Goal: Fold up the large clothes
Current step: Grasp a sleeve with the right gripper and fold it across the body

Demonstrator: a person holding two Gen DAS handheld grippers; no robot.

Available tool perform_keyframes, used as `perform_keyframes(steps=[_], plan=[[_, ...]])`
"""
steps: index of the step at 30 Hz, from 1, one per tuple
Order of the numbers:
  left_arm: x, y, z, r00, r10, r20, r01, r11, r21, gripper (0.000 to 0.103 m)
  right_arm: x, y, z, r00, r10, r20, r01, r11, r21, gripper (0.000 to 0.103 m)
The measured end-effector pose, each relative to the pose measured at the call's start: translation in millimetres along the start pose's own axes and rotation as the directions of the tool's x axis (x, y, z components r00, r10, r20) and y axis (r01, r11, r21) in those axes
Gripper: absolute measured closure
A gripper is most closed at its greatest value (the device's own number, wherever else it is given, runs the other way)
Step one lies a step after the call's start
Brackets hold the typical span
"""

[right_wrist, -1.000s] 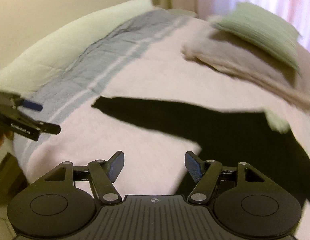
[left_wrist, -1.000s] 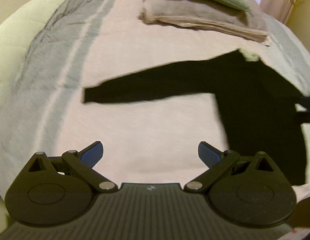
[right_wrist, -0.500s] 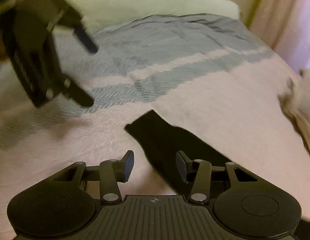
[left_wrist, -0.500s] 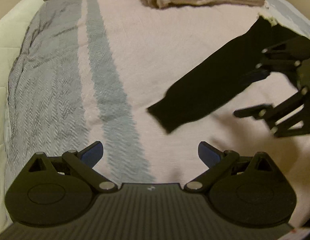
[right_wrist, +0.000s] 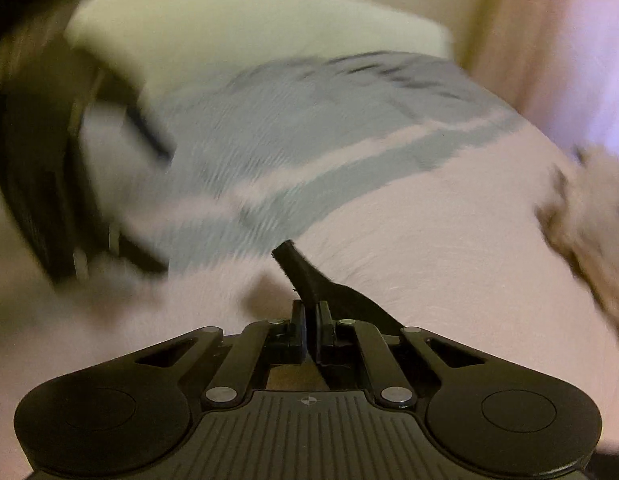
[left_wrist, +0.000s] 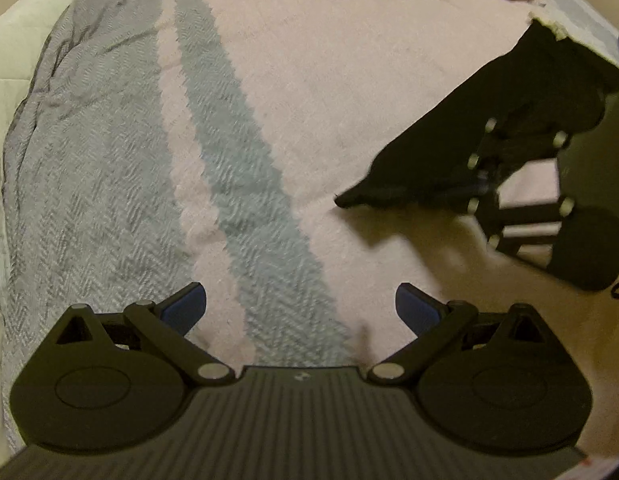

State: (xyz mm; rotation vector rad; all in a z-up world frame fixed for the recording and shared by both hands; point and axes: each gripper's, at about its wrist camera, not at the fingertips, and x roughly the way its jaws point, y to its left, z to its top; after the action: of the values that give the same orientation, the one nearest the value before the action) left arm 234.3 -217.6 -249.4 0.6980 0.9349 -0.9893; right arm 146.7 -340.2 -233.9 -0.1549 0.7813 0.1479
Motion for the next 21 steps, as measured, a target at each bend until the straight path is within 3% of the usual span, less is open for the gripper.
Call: perform_keyframes(steps=[2, 6, 9, 11, 15, 17, 19, 21], plan=[[-10, -7, 9, 1.0, -0.001, 0.014, 0.001, 1.0, 0.011, 0.004, -28, -35, 7, 0.998, -0.005, 0.059, -0.006, 0.983, 0.184, 0.102], [-28, -29, 41, 0.997, -0.027, 0.068, 0.025, 0.999, 0.025, 0.004, -79, -110, 11, 0.979, -0.076, 0.19, -0.017, 0.894, 0.448, 0.103], [-36, -61, 72, 0.992, -0.059, 0.111, 0.052, 0.997, 0.06, 0.004, -127, -178, 3, 0.943, -0.181, 0.28, -0.011, 0.823, 0.568, 0.103], [-39, -89, 94, 0.987, -0.082, 0.135, 0.07, 0.993, 0.09, 0.004, -172, -227, -16, 0.903, -0.279, 0.327, 0.015, 0.781, 0.624, 0.103], [-40, -160, 139, 0.976, -0.137, 0.169, 0.107, 0.978, 0.178, 0.004, -270, -317, -79, 0.805, -0.477, 0.354, 0.101, 0.697, 0.71, 0.103], [-39, -197, 159, 0.971, -0.166, 0.173, 0.128, 0.969, 0.21, 0.004, -308, -353, -126, 0.771, -0.549, 0.322, 0.156, 0.654, 0.741, 0.103], [-37, -236, 174, 0.967, -0.193, 0.169, 0.152, 0.961, 0.23, 0.004, -326, -382, -182, 0.766, -0.592, 0.251, 0.195, 0.586, 0.787, 0.103], [-27, -277, 185, 0.966, -0.21, 0.152, 0.17, 0.956, 0.237, 0.004, -320, -409, -250, 0.792, -0.592, 0.145, 0.21, 0.488, 0.847, 0.103]])
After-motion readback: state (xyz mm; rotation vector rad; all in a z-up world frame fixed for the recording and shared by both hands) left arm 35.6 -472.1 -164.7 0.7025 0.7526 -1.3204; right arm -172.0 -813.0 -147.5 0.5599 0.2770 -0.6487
